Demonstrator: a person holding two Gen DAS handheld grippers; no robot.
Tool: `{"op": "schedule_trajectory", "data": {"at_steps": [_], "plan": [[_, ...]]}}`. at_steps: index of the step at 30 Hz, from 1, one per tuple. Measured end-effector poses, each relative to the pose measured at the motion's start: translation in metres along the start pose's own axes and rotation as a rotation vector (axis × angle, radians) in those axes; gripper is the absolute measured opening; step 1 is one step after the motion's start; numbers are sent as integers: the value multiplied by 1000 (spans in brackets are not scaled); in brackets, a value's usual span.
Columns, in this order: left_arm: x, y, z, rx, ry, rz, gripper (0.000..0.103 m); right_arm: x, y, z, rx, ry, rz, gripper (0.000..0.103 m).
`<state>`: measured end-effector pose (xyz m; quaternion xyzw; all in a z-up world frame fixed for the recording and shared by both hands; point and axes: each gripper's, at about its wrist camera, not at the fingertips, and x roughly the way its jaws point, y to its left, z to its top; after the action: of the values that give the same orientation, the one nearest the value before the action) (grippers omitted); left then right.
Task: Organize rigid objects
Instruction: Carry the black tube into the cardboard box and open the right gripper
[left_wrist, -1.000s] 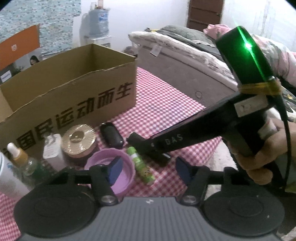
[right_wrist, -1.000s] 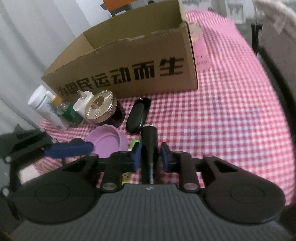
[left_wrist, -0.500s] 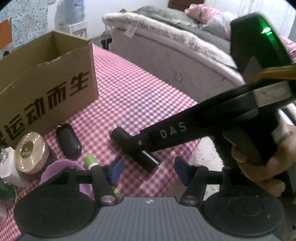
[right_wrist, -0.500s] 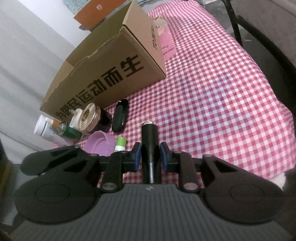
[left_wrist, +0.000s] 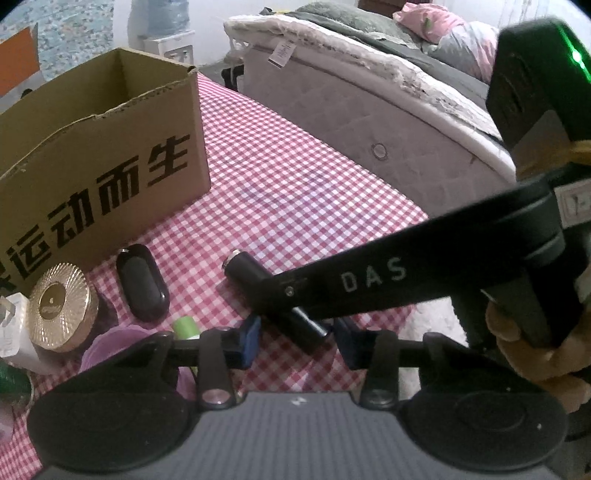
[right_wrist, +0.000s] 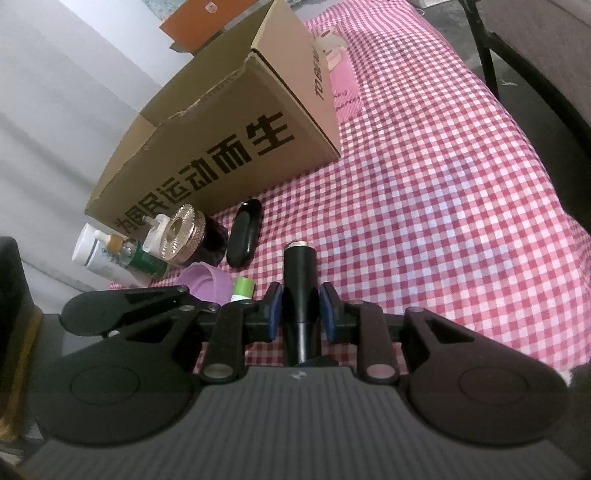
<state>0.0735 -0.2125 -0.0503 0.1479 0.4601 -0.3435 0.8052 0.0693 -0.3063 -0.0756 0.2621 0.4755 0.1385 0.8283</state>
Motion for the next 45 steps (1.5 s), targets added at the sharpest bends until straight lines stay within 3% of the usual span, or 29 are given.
{"op": "schedule_trajectory", "data": {"at_steps": [6,12,16,20,23,27,34,39,42,45], "plan": [[-18,-2,-5,6,-56,4,42,-11,4,-6,27,-40,21,22],[-68,3,-2,12,-176,49,42,-36,40,2,-25,-113,49,22],[-116,21,7,19,-262,136,42,-47,83,26,-106,-170,110,22],[-156,62,26,-30,-288,207,42,-36,128,66,-164,-177,209,22],[-166,106,45,-85,-248,223,43,-9,157,104,-172,-134,266,22],[-150,167,70,-161,-154,220,44,48,179,156,-114,-22,286,22],[-94,247,85,-248,-5,222,44,148,185,214,20,140,217,22],[-71,263,85,-239,66,292,48,200,176,220,110,209,189,22],[-74,264,85,-234,51,306,66,222,173,221,135,246,173,22],[-76,267,85,-238,57,352,71,234,173,212,155,281,163,23]]}}
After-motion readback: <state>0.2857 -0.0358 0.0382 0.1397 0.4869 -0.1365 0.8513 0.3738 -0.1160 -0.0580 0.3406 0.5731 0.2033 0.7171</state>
